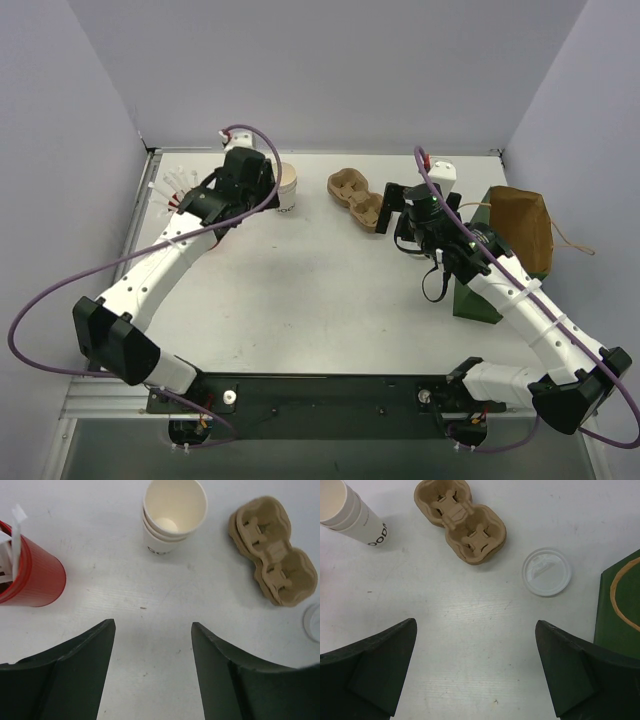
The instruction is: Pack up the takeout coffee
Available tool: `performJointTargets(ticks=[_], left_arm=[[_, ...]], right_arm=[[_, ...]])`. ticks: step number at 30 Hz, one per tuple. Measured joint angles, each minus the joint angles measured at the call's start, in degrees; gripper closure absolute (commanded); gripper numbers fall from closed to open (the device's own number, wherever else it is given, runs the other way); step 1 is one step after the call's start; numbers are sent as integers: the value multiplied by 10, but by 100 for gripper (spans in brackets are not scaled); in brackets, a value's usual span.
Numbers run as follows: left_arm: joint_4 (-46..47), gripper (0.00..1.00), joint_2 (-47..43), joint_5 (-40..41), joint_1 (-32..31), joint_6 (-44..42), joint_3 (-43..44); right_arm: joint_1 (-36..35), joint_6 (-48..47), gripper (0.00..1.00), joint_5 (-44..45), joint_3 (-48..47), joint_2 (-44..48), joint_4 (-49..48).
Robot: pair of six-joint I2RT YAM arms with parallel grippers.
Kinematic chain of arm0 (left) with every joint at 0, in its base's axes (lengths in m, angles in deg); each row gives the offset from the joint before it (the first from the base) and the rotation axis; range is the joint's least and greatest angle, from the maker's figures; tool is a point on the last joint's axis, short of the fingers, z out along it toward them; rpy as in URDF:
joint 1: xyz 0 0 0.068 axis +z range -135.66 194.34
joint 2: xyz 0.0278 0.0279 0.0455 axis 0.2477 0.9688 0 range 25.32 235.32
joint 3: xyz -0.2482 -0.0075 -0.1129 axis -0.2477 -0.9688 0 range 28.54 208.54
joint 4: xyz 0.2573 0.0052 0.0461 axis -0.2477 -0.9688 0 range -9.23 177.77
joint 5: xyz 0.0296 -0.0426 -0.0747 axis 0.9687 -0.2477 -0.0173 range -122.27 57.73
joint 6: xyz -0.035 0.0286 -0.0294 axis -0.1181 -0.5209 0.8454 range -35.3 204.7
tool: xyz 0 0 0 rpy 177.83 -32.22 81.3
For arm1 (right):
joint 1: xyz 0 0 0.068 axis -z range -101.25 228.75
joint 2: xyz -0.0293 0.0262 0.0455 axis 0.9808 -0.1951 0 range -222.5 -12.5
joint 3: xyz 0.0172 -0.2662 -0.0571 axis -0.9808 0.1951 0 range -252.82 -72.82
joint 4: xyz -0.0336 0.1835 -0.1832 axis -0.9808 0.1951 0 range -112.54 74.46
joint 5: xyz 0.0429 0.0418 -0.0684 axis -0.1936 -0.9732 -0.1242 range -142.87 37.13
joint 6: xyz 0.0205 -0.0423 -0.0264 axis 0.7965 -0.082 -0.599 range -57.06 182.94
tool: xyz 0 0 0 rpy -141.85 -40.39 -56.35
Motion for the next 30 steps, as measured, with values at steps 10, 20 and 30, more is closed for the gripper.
performJointTargets(ticks=[10, 20, 30], left_arm=[[-7, 40, 155, 56, 100, 28, 132], [3, 50, 310, 28, 108, 9, 242], [-18, 57, 391, 26, 107, -8, 363]], right_arm=[[0, 0, 0, -35, 0, -17, 0], [4, 0, 0, -56, 1, -19, 1], [4, 0, 0, -57, 12, -18, 4]])
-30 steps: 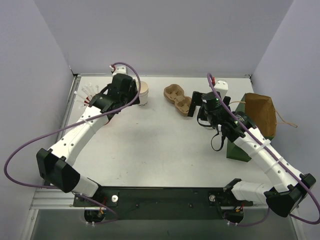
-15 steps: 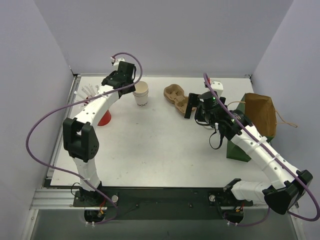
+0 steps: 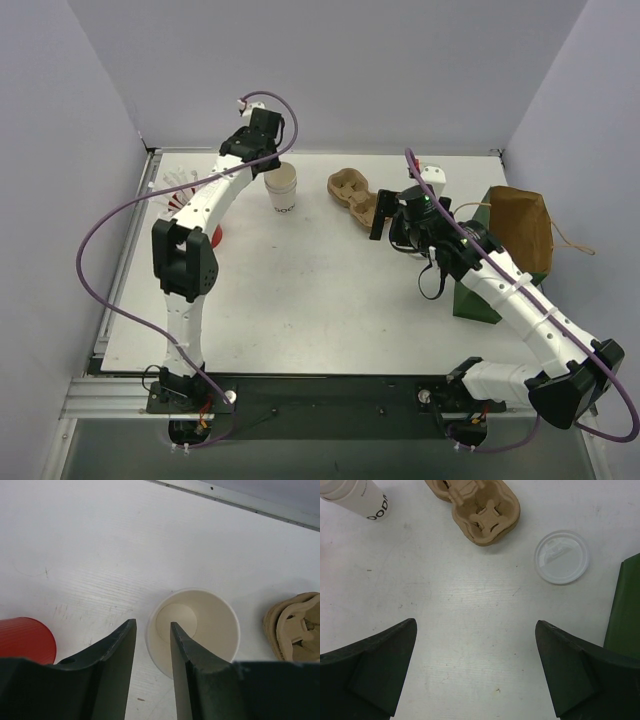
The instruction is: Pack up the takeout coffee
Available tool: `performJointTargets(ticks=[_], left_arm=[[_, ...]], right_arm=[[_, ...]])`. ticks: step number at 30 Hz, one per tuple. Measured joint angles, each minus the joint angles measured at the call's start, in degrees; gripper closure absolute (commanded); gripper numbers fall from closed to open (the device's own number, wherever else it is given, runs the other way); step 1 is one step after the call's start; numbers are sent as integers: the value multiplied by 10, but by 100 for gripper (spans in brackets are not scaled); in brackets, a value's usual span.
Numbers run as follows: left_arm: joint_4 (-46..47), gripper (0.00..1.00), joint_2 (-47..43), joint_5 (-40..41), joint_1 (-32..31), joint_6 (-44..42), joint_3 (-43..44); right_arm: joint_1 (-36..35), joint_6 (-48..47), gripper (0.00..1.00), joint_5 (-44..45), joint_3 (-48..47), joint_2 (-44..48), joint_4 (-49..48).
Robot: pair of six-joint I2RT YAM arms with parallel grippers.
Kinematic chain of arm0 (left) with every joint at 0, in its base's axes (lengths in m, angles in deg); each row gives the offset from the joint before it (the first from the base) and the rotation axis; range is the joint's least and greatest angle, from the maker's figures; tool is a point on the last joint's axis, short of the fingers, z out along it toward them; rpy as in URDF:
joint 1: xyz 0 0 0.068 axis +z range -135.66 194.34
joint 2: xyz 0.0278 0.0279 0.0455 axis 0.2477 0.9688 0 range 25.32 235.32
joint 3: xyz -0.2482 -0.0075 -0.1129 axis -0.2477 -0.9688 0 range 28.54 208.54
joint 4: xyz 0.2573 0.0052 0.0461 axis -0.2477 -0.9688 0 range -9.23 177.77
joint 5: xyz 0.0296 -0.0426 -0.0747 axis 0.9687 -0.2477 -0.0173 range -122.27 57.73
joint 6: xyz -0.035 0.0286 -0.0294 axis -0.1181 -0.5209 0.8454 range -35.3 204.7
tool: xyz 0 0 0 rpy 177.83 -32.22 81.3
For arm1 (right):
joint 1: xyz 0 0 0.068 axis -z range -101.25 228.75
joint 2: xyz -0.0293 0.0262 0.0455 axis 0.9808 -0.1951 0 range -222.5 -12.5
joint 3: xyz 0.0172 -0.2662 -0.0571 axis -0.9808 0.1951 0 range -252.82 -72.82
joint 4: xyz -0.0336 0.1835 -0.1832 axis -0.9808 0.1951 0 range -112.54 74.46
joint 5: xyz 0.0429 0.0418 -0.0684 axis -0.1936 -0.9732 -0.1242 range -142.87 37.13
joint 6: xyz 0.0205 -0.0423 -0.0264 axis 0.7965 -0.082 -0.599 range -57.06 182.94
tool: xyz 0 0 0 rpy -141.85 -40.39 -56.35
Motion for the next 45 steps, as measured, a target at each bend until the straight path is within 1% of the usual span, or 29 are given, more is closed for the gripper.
performJointTargets(ticks=[6, 17, 18, 20, 27, 28, 30, 31, 32, 39, 45], left_arm=[[-31, 57, 31, 3, 0, -5, 41], [-59, 59, 49, 4, 0, -5, 46], [-61, 61, 51, 4, 0, -5, 46], [-62, 62, 55, 4, 0, -5, 46], [-63, 78, 61, 2, 0, -5, 47], [-64, 85, 61, 2, 0, -6, 49], [-67, 92, 63, 0, 0, -8, 57], [-68, 97, 64, -1, 0, -9, 63], [-69, 100, 65, -2, 0, -11, 68], [-71, 100, 65, -13, 0, -21, 91], [-69, 100, 62, -26, 0, -25, 87]], right_arm=[[3, 0, 0, 0, 5, 0, 0], [6, 0, 0, 0, 10, 1, 0], [6, 0, 0, 0, 11, 1, 0], [6, 0, 0, 0, 14, 1, 0], [6, 0, 0, 0, 16, 3, 1], [6, 0, 0, 0, 16, 3, 1], [6, 0, 0, 0, 16, 3, 1], [6, 0, 0, 0, 16, 3, 1], [6, 0, 0, 0, 16, 3, 2], [7, 0, 0, 0, 16, 3, 4], [7, 0, 0, 2, 16, 3, 4]])
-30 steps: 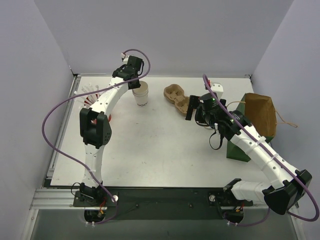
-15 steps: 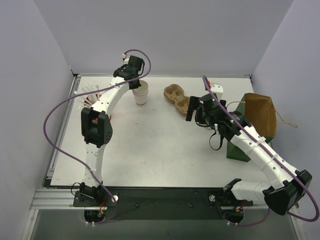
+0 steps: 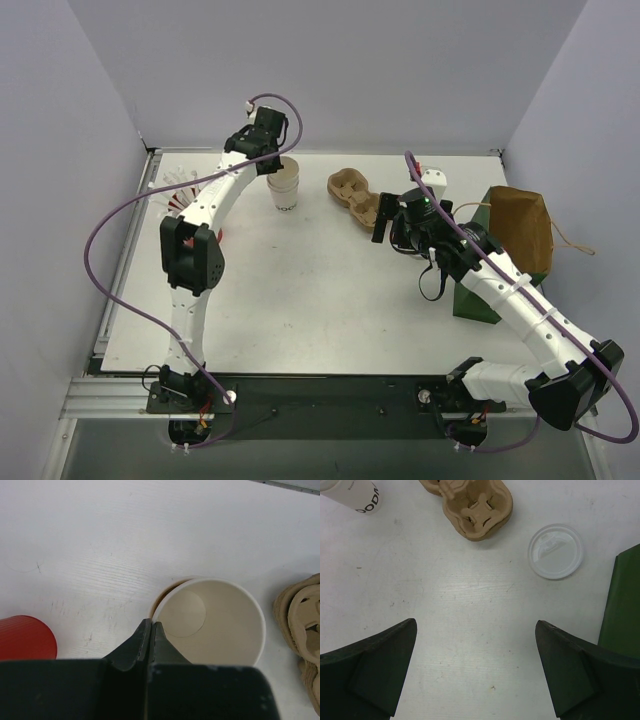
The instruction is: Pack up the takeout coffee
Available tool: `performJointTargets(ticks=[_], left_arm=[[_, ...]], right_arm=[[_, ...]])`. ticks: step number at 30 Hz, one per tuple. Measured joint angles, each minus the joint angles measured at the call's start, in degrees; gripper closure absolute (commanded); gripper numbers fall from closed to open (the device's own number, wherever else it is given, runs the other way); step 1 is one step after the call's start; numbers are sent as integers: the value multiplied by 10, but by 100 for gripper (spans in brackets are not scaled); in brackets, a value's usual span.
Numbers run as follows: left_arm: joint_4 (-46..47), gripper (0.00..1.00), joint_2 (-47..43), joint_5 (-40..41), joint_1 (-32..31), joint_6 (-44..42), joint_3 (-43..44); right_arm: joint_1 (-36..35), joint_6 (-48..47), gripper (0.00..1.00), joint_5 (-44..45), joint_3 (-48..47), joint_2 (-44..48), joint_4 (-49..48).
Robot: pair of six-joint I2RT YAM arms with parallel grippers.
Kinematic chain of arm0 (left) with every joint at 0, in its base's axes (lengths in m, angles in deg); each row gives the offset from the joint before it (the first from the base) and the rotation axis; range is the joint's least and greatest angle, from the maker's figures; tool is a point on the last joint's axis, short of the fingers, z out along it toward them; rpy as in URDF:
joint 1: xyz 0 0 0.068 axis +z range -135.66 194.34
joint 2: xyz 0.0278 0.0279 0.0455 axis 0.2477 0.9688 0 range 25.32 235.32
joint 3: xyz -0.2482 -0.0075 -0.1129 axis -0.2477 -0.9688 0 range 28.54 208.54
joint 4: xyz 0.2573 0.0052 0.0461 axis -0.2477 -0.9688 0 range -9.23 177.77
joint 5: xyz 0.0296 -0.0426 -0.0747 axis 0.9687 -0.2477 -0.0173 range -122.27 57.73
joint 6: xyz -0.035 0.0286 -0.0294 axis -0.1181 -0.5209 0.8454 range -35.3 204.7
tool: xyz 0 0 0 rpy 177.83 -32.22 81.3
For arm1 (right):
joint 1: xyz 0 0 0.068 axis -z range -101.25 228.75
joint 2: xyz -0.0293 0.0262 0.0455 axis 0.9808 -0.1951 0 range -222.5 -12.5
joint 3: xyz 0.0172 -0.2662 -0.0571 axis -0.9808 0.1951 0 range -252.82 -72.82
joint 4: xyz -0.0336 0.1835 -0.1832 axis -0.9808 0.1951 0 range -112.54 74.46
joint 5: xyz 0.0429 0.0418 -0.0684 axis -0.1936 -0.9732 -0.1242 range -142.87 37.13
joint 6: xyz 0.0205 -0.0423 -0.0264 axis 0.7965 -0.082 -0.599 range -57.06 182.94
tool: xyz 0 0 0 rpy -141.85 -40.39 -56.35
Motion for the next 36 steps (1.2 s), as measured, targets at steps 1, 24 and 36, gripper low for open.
performJointTargets(ticks=[1, 24, 36], left_arm=[[1, 100, -3, -2, 0, 0, -3], [-2, 100, -152, -26, -10, -31, -14], [32, 100, -463, -43, -116, -16, -389]], right_arm=[[0, 0, 0, 0, 0, 0, 0], [0, -11, 2, 12, -13, -3, 14], [36, -11, 18, 14, -37, -142, 9]])
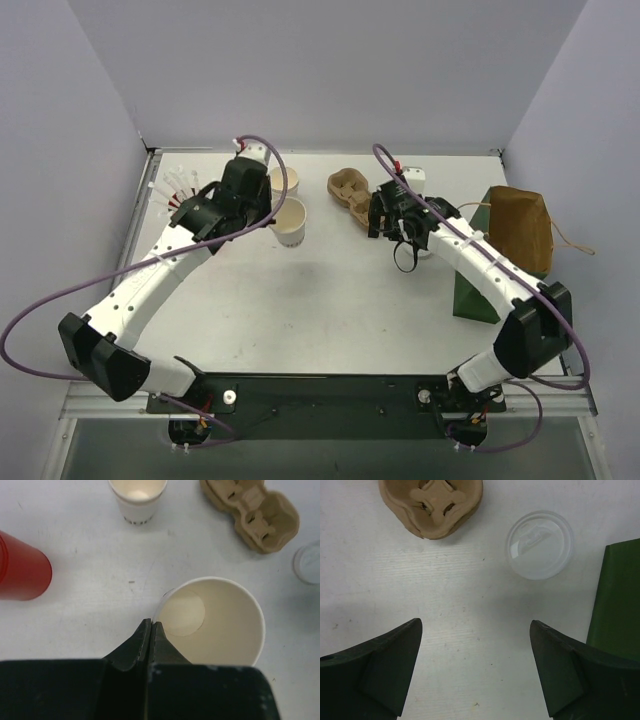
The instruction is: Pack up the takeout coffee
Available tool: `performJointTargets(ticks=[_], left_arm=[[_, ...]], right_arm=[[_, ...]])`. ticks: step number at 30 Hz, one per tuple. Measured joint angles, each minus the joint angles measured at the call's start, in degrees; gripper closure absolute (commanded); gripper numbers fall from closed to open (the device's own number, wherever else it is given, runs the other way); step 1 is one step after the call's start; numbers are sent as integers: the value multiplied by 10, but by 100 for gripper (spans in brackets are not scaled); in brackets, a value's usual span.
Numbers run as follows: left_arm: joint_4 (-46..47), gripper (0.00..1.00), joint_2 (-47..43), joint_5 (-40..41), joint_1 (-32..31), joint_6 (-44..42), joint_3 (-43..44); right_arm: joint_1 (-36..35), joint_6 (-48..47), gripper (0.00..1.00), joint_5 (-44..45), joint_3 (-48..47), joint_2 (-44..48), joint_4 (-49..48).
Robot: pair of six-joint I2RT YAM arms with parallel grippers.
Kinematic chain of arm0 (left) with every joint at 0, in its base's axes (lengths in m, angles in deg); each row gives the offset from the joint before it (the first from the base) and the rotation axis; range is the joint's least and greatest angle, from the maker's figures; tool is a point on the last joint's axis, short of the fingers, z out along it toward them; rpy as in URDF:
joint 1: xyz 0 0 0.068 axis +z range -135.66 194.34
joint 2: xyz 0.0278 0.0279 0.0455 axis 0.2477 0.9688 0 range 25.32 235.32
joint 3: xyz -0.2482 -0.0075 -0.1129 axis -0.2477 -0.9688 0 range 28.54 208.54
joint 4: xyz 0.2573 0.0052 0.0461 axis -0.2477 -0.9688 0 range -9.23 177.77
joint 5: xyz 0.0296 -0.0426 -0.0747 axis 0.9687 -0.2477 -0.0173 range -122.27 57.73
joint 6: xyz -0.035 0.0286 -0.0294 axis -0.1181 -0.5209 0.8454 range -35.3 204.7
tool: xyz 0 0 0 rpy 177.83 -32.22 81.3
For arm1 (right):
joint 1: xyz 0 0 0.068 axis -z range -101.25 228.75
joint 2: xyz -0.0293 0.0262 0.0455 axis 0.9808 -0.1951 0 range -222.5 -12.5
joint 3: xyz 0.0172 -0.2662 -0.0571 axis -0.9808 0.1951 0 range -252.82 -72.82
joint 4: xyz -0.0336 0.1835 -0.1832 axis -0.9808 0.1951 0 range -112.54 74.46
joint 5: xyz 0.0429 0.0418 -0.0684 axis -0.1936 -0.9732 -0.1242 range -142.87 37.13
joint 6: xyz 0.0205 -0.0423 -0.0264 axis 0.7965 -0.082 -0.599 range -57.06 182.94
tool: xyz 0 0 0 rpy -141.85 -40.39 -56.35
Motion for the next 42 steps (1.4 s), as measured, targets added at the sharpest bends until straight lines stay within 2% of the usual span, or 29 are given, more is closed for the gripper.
performJointTargets(ticks=[6, 7, 11, 16, 24, 31, 42], left_arm=[[35, 100, -62, -25, -14, 32, -191], [38, 100, -67, -29, -15, 35, -212], [50, 100, -83, -40, -19, 46, -277], [80, 100, -103, -46, -20, 49, -303], [114, 100, -118, -50, -22, 49, -322], [128, 100, -121, -50, -22, 49, -341], [143, 100, -122, -54, -25, 49, -353]], right_arm=[[40, 7, 31, 0, -1, -87, -29], [48, 11, 35, -1, -2, -101, -34], [73, 35, 41, 5, -22, -150, -45], [95, 77, 51, 20, -59, -203, -56], [110, 132, 52, 49, -82, -244, -53], [122, 158, 61, 57, -82, -265, -50], [140, 171, 62, 55, -82, -296, -53]])
